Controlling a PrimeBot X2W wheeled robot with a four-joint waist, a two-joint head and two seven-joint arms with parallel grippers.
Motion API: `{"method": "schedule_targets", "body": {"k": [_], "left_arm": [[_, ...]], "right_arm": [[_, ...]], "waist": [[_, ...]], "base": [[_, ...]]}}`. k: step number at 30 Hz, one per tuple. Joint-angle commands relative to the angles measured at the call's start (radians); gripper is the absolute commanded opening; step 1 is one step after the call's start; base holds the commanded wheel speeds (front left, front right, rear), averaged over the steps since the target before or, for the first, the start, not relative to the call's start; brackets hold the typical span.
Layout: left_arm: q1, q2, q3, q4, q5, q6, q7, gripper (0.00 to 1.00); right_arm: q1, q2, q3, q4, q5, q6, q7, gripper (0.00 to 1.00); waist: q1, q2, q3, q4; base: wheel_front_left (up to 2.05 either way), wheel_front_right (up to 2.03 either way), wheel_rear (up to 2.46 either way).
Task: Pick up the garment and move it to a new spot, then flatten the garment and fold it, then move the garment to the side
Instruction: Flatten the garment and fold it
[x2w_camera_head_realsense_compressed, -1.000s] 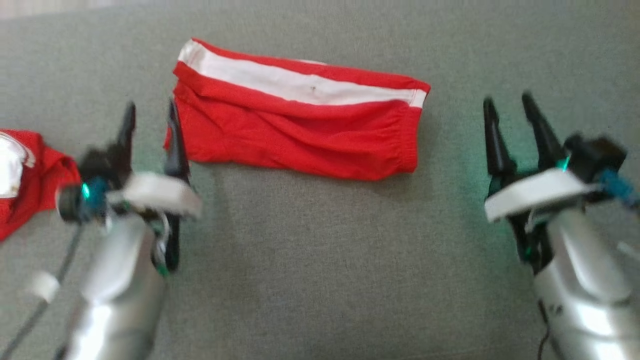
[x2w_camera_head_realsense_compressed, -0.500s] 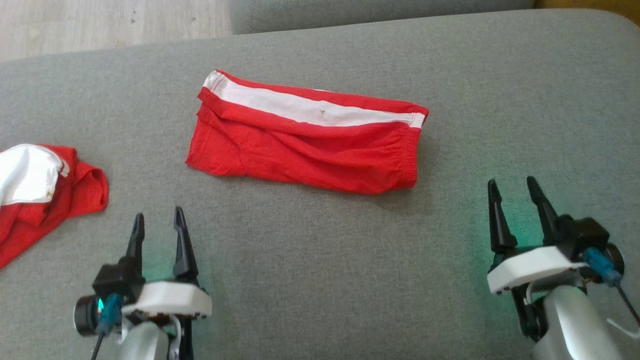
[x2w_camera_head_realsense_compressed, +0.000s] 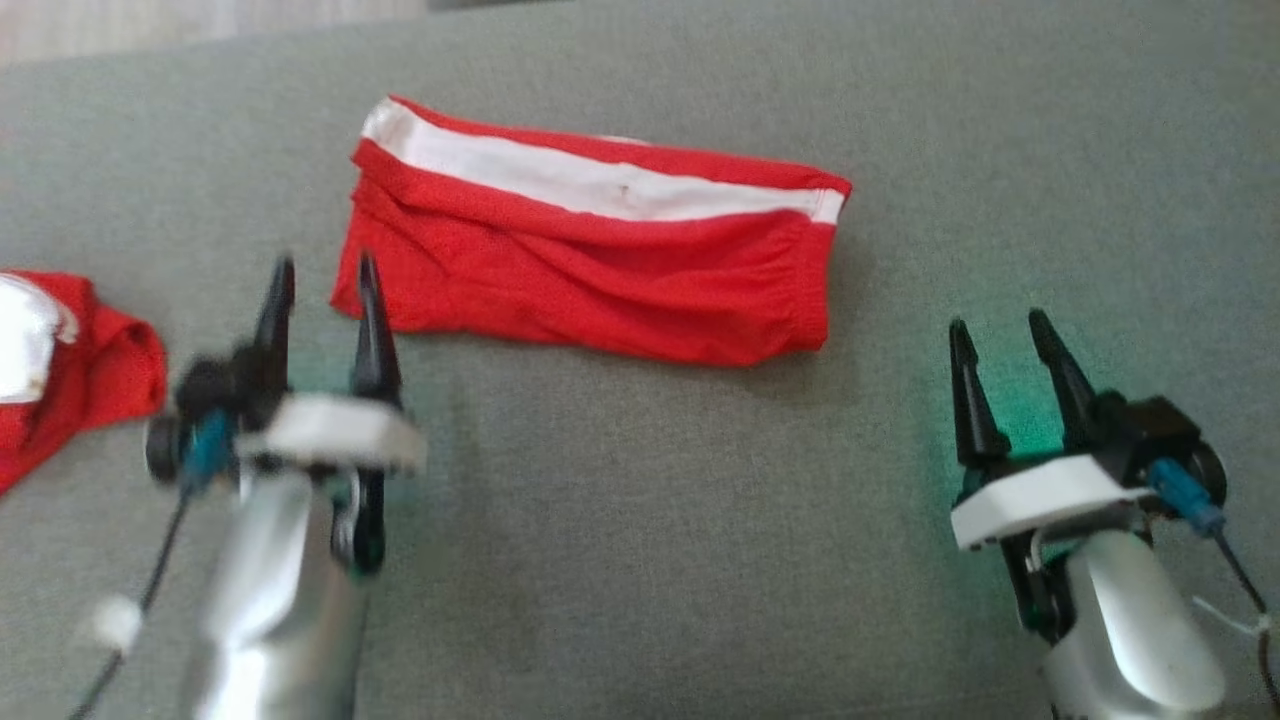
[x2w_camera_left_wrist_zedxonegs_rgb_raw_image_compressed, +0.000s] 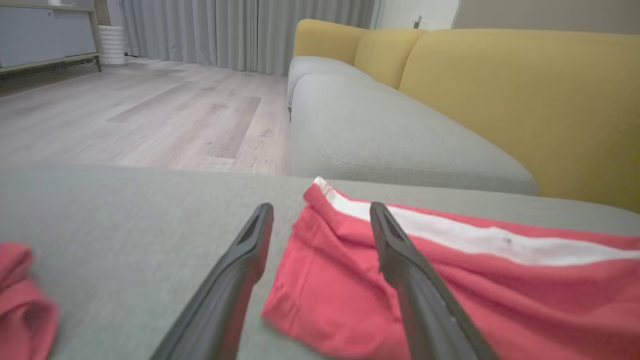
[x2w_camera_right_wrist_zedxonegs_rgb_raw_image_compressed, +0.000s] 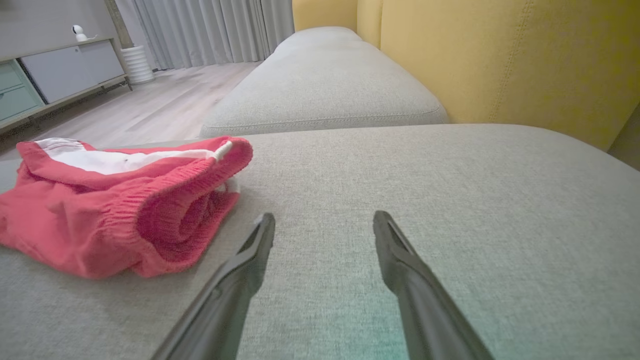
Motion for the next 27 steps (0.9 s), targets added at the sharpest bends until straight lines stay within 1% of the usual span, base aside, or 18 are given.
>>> {"method": "schedule_targets", "body": {"k": [1,5,10,14,17,20,21,22,23,27], "left_arm": [[-0.047,0.008,0.025,-0.009,0.003,-0.002,-0.009,1.0],[-0.193,0.009,0.042,0.126,-0.003,0.007,-0.009,1.0],[-0.321,0.036,0.05,0.323,0.006,0.04,-0.005,1.0],[-0.381,0.049,0.056,0.451,0.005,0.071,0.0,1.0],[-0.398,0.042,0.046,0.518,0.002,0.062,0.0,1.0],[-0.401,0.031,0.025,0.585,0.0,0.031,0.027,1.0],[-0.401,0.028,0.017,0.606,-0.001,0.023,0.042,0.65],[-0.4,0.024,0.007,0.623,0.002,0.013,0.055,0.15],[-0.397,0.022,0.001,0.637,-0.001,0.002,0.067,0.0],[-0.376,0.015,-0.009,0.665,-0.016,-0.017,0.077,0.0]], "right_arm": [[-0.029,0.002,0.028,-0.032,-0.007,-0.001,-0.012,1.0],[-0.052,0.001,0.033,-0.031,-0.004,-0.001,-0.012,1.0],[-0.071,-0.003,0.032,-0.026,-0.001,-0.001,-0.012,1.0],[-0.079,-0.003,0.032,-0.021,0.001,-0.001,-0.012,1.0],[-0.082,-0.002,0.03,-0.017,0.004,-0.001,-0.012,1.0],[-0.081,-0.001,0.034,-0.011,0.005,-0.001,-0.012,1.0],[-0.08,-0.001,0.035,-0.009,0.007,-0.001,-0.012,1.0],[-0.08,-0.001,0.038,-0.006,0.008,-0.001,-0.012,1.0],[-0.079,0.0,0.039,-0.004,0.009,-0.001,-0.012,1.0],[-0.07,0.001,0.041,0.006,0.013,-0.001,-0.012,1.0]], "waist": [[-0.0002,0.0,0.04,-0.021],[-0.0002,0.0,0.093,-0.044],[-0.0002,0.0,0.134,-0.064],[-0.0002,0.0,0.143,-0.069],[-0.0002,0.0,0.14,-0.063],[-0.0002,0.0,0.129,-0.052],[-0.0002,0.0,0.123,-0.047],[-0.0002,0.0,0.118,-0.044],[-0.0002,0.0,0.11,-0.04],[-0.0002,0.0,0.072,-0.024]], "base": [[0.0,0.0,0.0],[0.0,0.0,0.0],[0.0,0.0,0.0],[0.0,0.0,0.0],[0.0,0.0,0.0],[0.0,0.0,0.0],[0.0,0.0,0.0],[0.0,0.0,0.0],[0.0,0.0,0.0],[0.0,0.0,0.0]]}}
